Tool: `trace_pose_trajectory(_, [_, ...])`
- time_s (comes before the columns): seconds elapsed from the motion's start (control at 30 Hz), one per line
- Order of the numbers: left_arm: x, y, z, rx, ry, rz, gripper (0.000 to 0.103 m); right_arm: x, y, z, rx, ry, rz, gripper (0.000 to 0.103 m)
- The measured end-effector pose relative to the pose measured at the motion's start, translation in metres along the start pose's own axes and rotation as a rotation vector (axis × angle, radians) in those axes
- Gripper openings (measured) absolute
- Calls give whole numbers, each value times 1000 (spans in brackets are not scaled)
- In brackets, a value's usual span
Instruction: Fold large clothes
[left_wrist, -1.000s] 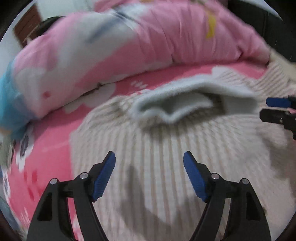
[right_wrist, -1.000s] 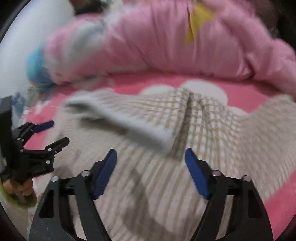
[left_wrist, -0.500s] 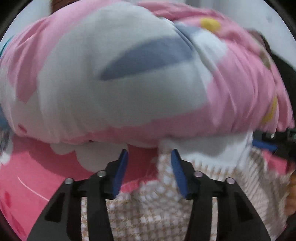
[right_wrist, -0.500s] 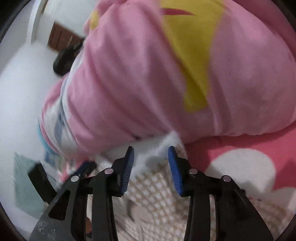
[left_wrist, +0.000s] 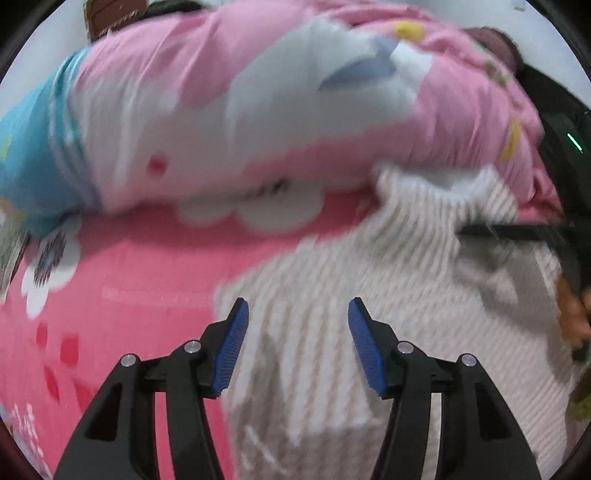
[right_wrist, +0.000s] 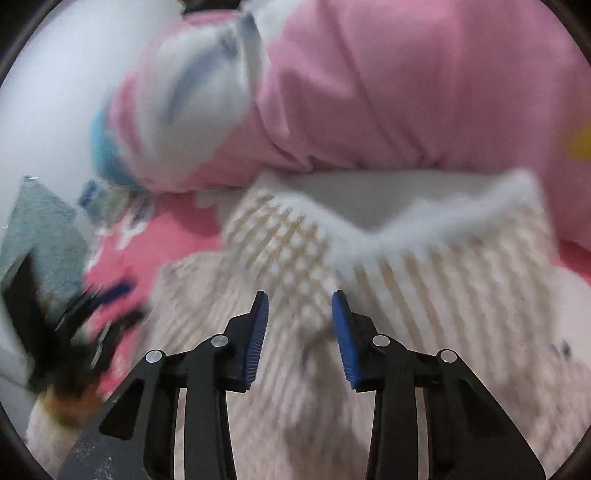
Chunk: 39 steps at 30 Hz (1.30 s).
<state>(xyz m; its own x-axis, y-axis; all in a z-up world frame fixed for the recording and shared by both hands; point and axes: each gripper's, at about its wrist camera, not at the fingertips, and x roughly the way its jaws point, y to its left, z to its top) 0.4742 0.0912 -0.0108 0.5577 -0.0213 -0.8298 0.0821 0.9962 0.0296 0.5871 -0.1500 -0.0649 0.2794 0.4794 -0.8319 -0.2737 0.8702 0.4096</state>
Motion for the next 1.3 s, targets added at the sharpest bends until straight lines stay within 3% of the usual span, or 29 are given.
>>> trace_pose_trajectory(0.07, [3,14,-20,-50,27,-5,55,34,-10,11,64,45,-34,32])
trace_pose_trajectory(0.13, [-1,31,-35,-86,41,-18,55,29,-15,13,122,52,-13,33])
trace_pose_trajectory(0.2, [-11,51,-48,-110,36,-38,55,1,-18,8,165,44,38,53])
trace_pose_trajectory(0.23, [-17,60,-53,-117,31,-45,55,-24,-19,-1,163,24,60,61])
trace_pose_trajectory(0.3, [-26,74,-61,-130,19,-55,55,-75,-17,-26,111,-8,62,67])
trace_pose_trajectory(0.43, [-34,81,-79,-139,28,-79,55,-149,-31,-86,96,-21,-25,71])
trace_pose_trajectory(0.6, [-32,59,-101,-121,57,-82,55,-169,-58,-144,251,0,-100,71])
trace_pose_trajectory(0.73, [-31,43,-112,-81,30,33,57,-159,-80,-158,366,1,-114,61])
trace_pose_trajectory(0.93, [-32,38,-112,-67,34,84,57,-151,-86,-170,386,45,-54,44])
trace_pose_trajectory(1.03, [-30,43,-118,-93,32,59,57,-135,-62,-173,313,145,-104,19])
trace_pose_trajectory(1.07, [-29,45,-119,-100,31,51,57,-130,-56,-173,302,155,-114,5])
trace_pose_trajectory(1.1, [-28,48,-121,-114,29,39,57,-129,-50,-168,290,152,-129,5])
trace_pose_trajectory(1.17, [-27,52,-122,-138,29,21,57,-139,-38,-155,250,106,-166,4])
trace_pose_trajectory(1.3, [-32,58,-117,-171,19,39,56,-198,9,-105,140,-104,-146,4])
